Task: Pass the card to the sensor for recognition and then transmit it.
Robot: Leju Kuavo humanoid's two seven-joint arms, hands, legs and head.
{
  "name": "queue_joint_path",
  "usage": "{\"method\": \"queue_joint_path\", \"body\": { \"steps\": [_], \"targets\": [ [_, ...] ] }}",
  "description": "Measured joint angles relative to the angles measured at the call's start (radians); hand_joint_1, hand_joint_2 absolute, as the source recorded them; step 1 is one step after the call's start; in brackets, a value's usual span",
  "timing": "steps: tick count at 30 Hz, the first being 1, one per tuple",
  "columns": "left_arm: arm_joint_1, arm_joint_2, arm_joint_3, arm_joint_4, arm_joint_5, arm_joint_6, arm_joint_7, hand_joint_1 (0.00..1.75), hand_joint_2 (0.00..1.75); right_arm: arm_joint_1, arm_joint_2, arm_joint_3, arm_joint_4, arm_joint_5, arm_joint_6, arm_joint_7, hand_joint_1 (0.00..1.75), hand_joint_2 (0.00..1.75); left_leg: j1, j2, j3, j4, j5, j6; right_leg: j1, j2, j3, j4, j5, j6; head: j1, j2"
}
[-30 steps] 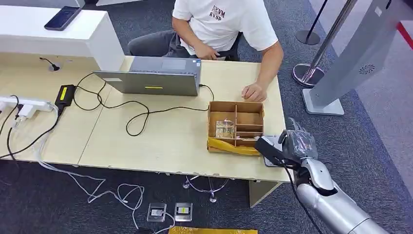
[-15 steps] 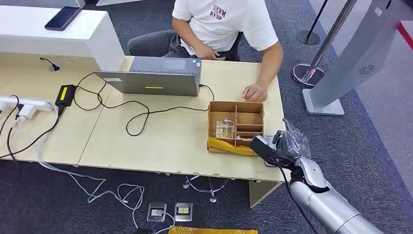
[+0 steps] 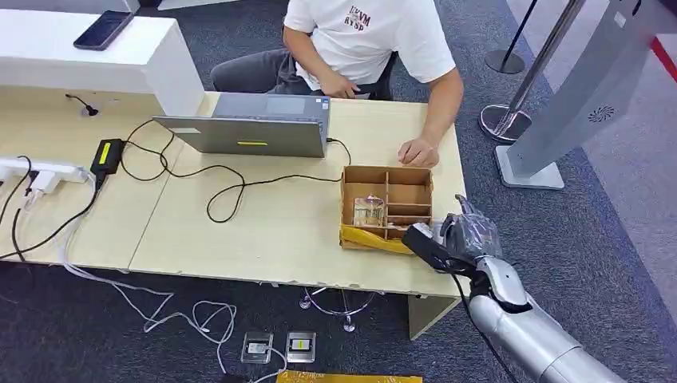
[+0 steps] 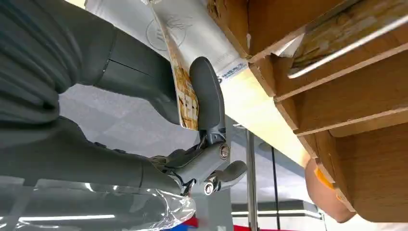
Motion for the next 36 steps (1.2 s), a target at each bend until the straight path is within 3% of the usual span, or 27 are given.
{"method": "queue_joint_path", "body": {
  "steps": [8, 15, 16, 20, 24, 27, 32, 36],
  "targets": [
    [-0.001, -0.001, 0.0, 0.0, 0.0, 0.005, -0.002, 0.0, 1.75, -0.078, 0.002, -0.004, 0.01, 0.03, -0.053, 0.038, 1.75, 1.75, 0.0, 0.0, 0.0, 0.0, 0.0, 0.0, 0.0, 0.001, 0.0, 0.0, 0.0, 0.0, 0.0, 0.0],
    [-0.002, -0.001, -0.001, 0.002, 0.0, 0.005, -0.004, 0.0, 1.75, -0.142, -0.014, -0.029, -0.025, 0.054, -0.046, 0.083, 1.75, 1.75, 0.0, 0.0, 0.0, 0.0, 0.0, 0.0, 0.0, 0.0, 0.0, 0.0, 0.0, 0.0, 0.0, 0.0],
    [-0.003, -0.001, -0.001, 0.003, 0.0, 0.005, -0.004, 0.0, 0.0, -0.143, -0.015, -0.029, -0.028, 0.059, -0.05, 0.083, 1.75, 1.75, 0.0, 0.0, 0.0, 0.0, 0.0, 0.0, 0.0, 0.0, 0.0, 0.0, 0.0, 0.0, 0.0, 0.0],
    [-0.003, 0.0, -0.003, 0.006, 0.0, 0.007, -0.006, 0.0, 0.0, -0.174, -0.021, -0.037, -0.047, 0.085, -0.058, 0.087, 1.75, 1.75, 0.0, 0.0, 0.0, 0.0, 0.0, 0.0, 0.0, 0.0, 0.0, 0.0, 0.0, 0.0, 0.0, 0.0],
    [-0.004, -0.001, -0.008, 0.006, 0.0, 0.008, -0.006, 0.0, 0.0, -0.255, -0.041, -0.046, -0.097, 0.135, -0.031, 0.13, 1.75, 1.75, 0.0, 0.0, 0.001, 0.0, 0.0, 0.0, 0.0, 0.001, 0.0, 0.0, 0.0, 0.0, 0.0, 0.0],
    [-0.006, -0.003, -0.019, 0.007, -0.001, 0.007, -0.006, 0.0, 0.0, -0.301, -0.054, -0.052, -0.144, 0.172, 0.016, 0.151, 1.75, 1.75, 0.0, 0.0, 0.001, 0.0, 0.001, 0.0, 0.0, 0.0, 0.0, 0.0, 0.0, 0.0, 0.0, 0.0],
    [-0.018, -0.008, -0.069, 0.008, -0.001, -0.007, 0.03, 0.0, 0.0, -0.369, -0.035, -0.025, -0.171, 0.288, 0.189, 0.14, 1.75, 1.75, 0.0, 0.0, 0.0, 0.0, 0.0, 0.0, 0.0, 0.0, 0.0, 0.0, 0.0, 0.0, 0.0, 0.0],
    [-0.025, -0.014, -0.106, 0.008, -0.001, -0.008, 0.04, 0.0, 0.0, -0.413, 0.002, 0.01, -0.146, 0.318, 0.23, 0.123, 1.75, 1.75, 0.001, 0.0, 0.0, 0.0, 0.001, 0.0, 0.001, 0.0, 0.0, 0.001, 0.0, 0.0, 0.0, 0.0]
  ]
}}
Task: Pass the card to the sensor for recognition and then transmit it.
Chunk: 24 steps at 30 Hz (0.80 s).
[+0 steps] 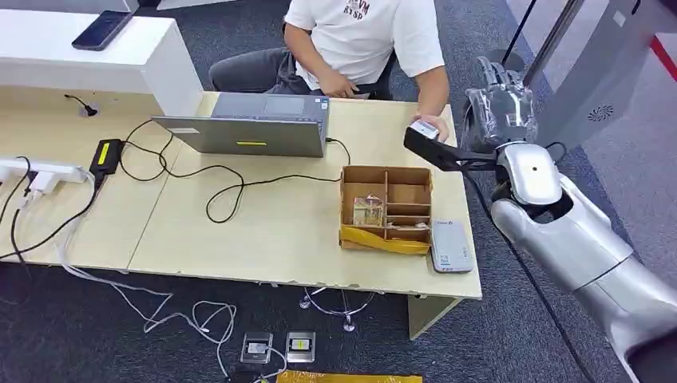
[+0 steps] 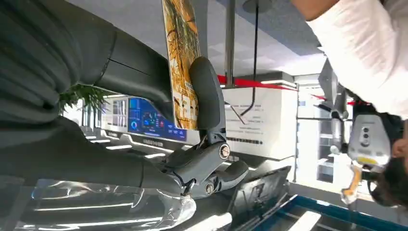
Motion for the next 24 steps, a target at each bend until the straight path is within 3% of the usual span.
{"method": "queue_joint_path", "body": {
  "steps": [10, 20, 21, 22, 24],
  "targets": [
    [-0.003, -0.006, -0.054, 0.0, 0.0, 0.0, 0.009, 0.0, 0.0, -0.067, 0.136, 0.064, 0.213, -0.017, -0.028, -0.04, 1.75, 1.75, 0.0, -0.001, 0.0, 0.0, 0.0, 0.0, 0.0, 0.0, 0.0, 0.0, 0.0, 0.0, 0.0, 0.0],
    [-0.002, -0.006, -0.071, 0.0, 0.0, 0.001, 0.017, 0.0, 0.0, -0.071, 0.178, 0.085, 0.373, -0.061, -0.063, -0.037, 1.75, 1.75, 0.0, -0.002, 0.0, 0.0, 0.0, 0.0, 0.0, -0.001, 0.0, -0.001, 0.0, 0.0, 0.0, 0.0],
    [-0.002, -0.006, -0.072, 0.0, 0.0, 0.0, 0.019, 0.0, 0.0, -0.071, 0.178, 0.087, 0.384, -0.063, -0.063, -0.035, 1.06, 1.75, 0.0, -0.002, 0.0, 0.0, 0.0, 0.0, 0.0, -0.001, 0.0, -0.001, 0.0, 0.0, 0.0, 0.0],
    [-0.002, -0.006, -0.072, 0.0, 0.0, 0.0, 0.021, 0.0, 0.0, -0.071, 0.178, 0.09, 0.395, -0.063, -0.065, -0.034, 0.0, 1.75, 0.0, -0.001, 0.0, 0.0, 0.0, 0.0, 0.0, -0.001, 0.0, -0.001, 0.0, 0.0, 0.0, 0.0],
    [-0.002, -0.006, -0.074, 0.0, 0.0, -0.006, 0.031, 0.0, 0.0, -0.07, 0.178, 0.092, 0.415, -0.069, -0.074, -0.034, 0.0, 1.75, 0.0, -0.001, 0.0, 0.0, 0.0, 0.0, 0.0, -0.001, 0.0, -0.001, 0.0, 0.0, 0.0, 0.0]
  ]
}}
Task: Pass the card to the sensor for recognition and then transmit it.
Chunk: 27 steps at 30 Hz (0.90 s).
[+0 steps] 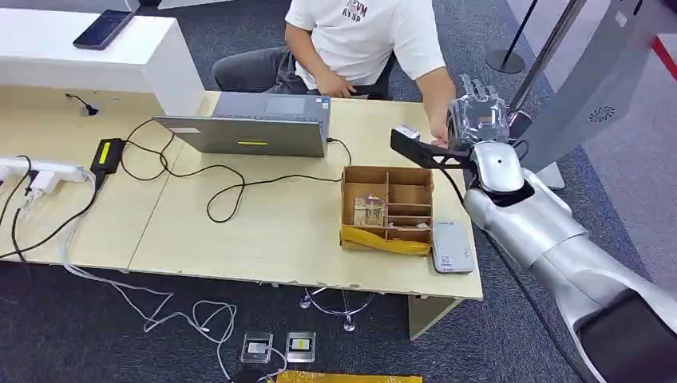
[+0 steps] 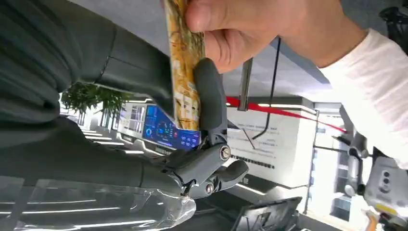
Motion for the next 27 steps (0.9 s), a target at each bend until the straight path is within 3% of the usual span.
{"method": "queue_joint_path", "body": {
  "steps": [8, 12, 14, 19, 23, 27],
  "targets": [
    [0.0, -0.003, -0.018, 0.0, 0.0, -0.007, 0.022, 0.0, 0.0, 0.023, -0.003, -0.003, 0.041, -0.048, -0.109, -0.015, 0.0, 1.75, 0.0, 0.002, 0.0, 0.0, 0.0, 0.0, 0.0, 0.001, 0.0, 0.0, 0.0, 0.0, 0.0, 0.0],
    [0.001, -0.005, -0.025, 0.0, 0.0, -0.006, 0.026, 0.0, 0.0, 0.051, -0.006, -0.037, 0.02, -0.157, -0.237, -0.088, 0.0, 1.75, 0.0, 0.001, 0.0, 0.0, 0.0, 0.0, 0.0, 0.001, 0.0, 0.0, 0.0, 0.0, 0.0, 0.0],
    [0.002, -0.005, -0.025, 0.0, 0.0, -0.005, 0.026, 0.0, 0.0, 0.077, -0.012, -0.059, -0.031, -0.193, -0.265, -0.105, 0.0, 1.75, 0.0, 0.002, 0.0, 0.0, 0.0, 0.0, 0.0, 0.001, 0.0, 0.0, 0.0, 0.0, 0.0, 0.0],
    [0.006, -0.005, -0.024, 0.0, 0.0, -0.002, 0.006, 0.0, 0.0, 0.191, -0.04, -0.108, -0.238, -0.337, -0.28, -0.164, 0.0, 1.75, 0.0, 0.001, 0.001, 0.0, 0.0, 0.0, 0.001, 0.001, 0.0, 0.0, 0.0, -0.001, 0.001, 0.0],
    [0.014, 0.0, -0.017, 0.0, 0.005, 0.0, -0.013, 0.0, 0.0, 0.32, -0.077, -0.13, -0.477, -0.425, -0.205, -0.248, 0.0, 1.75, 0.001, 0.001, 0.001, 0.0, -0.001, -0.001, 0.001, 0.001, 0.0, 0.0, -0.001, -0.001, 0.001, 0.0],
    [0.023, 0.005, 0.003, 0.0, 0.008, 0.006, -0.032, 0.0, 0.0, 0.405, -0.107, -0.136, -0.637, -0.418, -0.169, -0.268, 0.0, 1.75, 0.001, 0.001, 0.001, 0.0, -0.001, -0.001, 0.001, 0.001, 0.0, 0.0, -0.001, -0.001, 0.0, 0.0]
  ]
}}
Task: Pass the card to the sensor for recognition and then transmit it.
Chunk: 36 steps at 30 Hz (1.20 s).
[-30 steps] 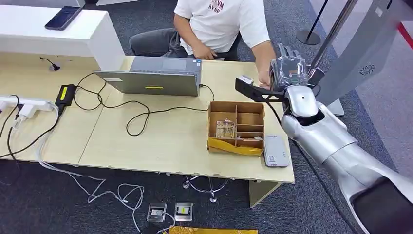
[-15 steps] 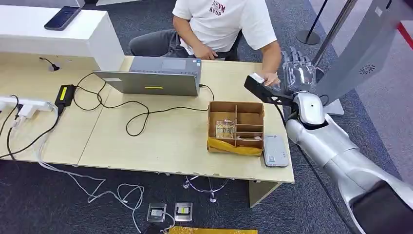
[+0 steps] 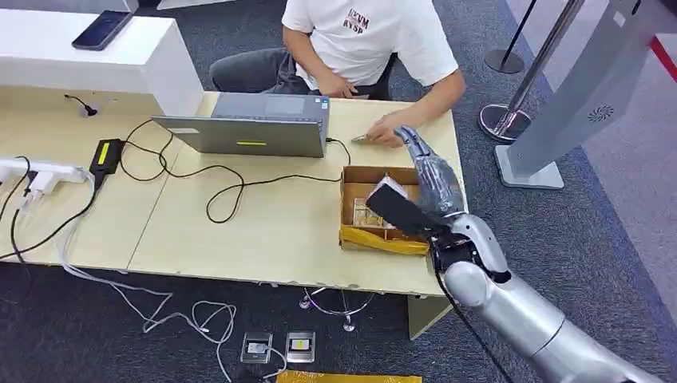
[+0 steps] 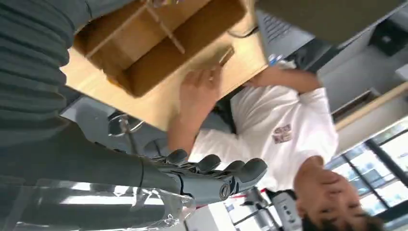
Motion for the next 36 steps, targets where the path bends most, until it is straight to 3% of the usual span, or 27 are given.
{"method": "queue_joint_path", "body": {
  "steps": [11, 15, 19, 26, 36],
  "targets": [
    [0.005, 0.005, 0.028, 0.0, -0.005, 0.002, -0.002, 0.0, 0.0, 0.064, -0.045, -0.018, -0.169, 0.013, 0.018, -0.007, 0.0, 1.75, 0.0, 0.001, 0.0, 0.0, 0.0, 0.0, 0.0, 0.0, 0.0, 0.0, 0.0, 0.0, 0.0, 0.0],
    [0.004, 0.006, 0.032, 0.0, -0.007, 0.003, -0.002, 0.0, 0.0, 0.089, -0.056, -0.025, -0.189, 0.059, 0.048, 0.023, 0.0, 1.75, 0.0, 0.0, 0.0, 0.0, 0.0, 0.0, 0.0, 0.0, 0.0, 0.0, 0.0, 0.0, 0.0, 0.0],
    [0.004, 0.006, 0.032, 0.0, -0.007, 0.002, -0.002, 0.0, 0.0, 0.121, -0.073, -0.027, -0.196, 0.165, 0.081, 0.098, 0.0, 1.75, 0.0, 0.0, 0.0, 0.0, 0.0, 0.0, 0.0, 0.0, 0.0, 0.0, 0.0, 0.0, 0.0, 0.0],
    [0.002, 0.006, 0.032, 0.0, -0.007, 0.003, 0.005, 0.0, 0.0, 0.133, -0.091, -0.027, -0.175, 0.527, 0.106, 0.295, 0.0, 1.75, 0.0, 0.001, 0.0, 0.0, 0.0, 0.0, 0.0, 0.0, 0.0, 0.0, 0.0, 0.0, 0.0, 0.0],
    [-0.002, 0.006, 0.059, 0.0, -0.008, 0.003, 0.005, 0.0, 0.0, 0.124, -0.066, -0.002, -0.06, 0.605, 0.182, 0.316, 0.0, 1.75, 0.0, -0.001, -0.001, 0.0, 0.0, 0.0, 0.0, -0.001, 0.0, 0.0, 0.0, 0.0, 0.0, 0.0]
  ]
}}
